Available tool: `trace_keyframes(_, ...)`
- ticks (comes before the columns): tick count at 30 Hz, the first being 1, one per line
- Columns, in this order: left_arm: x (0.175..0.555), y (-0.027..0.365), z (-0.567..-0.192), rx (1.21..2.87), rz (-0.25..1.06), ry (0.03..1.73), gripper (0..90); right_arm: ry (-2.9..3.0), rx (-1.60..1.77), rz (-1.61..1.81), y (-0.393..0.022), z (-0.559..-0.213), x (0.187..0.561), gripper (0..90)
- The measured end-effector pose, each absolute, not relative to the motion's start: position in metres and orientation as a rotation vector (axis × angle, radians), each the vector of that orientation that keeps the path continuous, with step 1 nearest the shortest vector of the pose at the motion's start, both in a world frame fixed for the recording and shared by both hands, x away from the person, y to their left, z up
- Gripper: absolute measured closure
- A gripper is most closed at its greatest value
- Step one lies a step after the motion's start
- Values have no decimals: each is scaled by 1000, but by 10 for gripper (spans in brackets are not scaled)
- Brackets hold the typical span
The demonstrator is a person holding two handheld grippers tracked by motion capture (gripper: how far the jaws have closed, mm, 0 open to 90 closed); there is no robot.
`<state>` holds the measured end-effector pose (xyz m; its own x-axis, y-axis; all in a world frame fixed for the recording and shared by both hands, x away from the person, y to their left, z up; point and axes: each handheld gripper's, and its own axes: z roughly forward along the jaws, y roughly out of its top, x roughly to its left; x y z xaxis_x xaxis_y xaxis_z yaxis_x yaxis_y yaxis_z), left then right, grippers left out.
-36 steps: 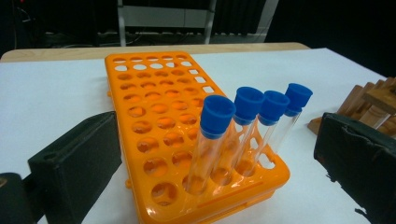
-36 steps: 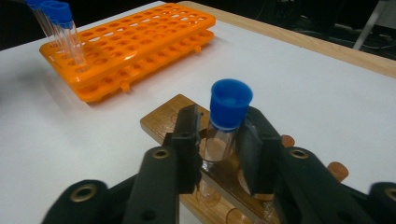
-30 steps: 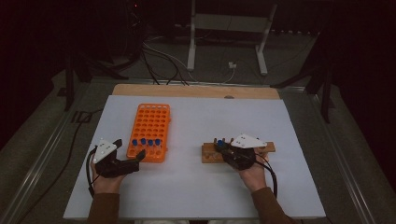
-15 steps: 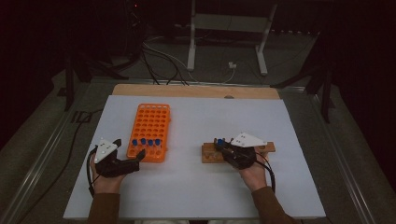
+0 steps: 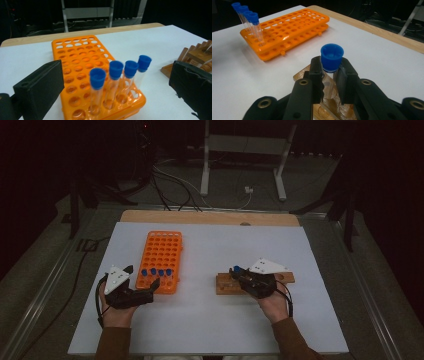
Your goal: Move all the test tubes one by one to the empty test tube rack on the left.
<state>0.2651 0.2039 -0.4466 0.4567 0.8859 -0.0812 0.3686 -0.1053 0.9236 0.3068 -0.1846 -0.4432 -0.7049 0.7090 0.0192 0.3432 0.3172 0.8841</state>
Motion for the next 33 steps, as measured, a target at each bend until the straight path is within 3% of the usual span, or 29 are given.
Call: trace_keyframes(33,277,125,-420,1773,506,859,8,2213,838,1380,-169,-390,299,766)
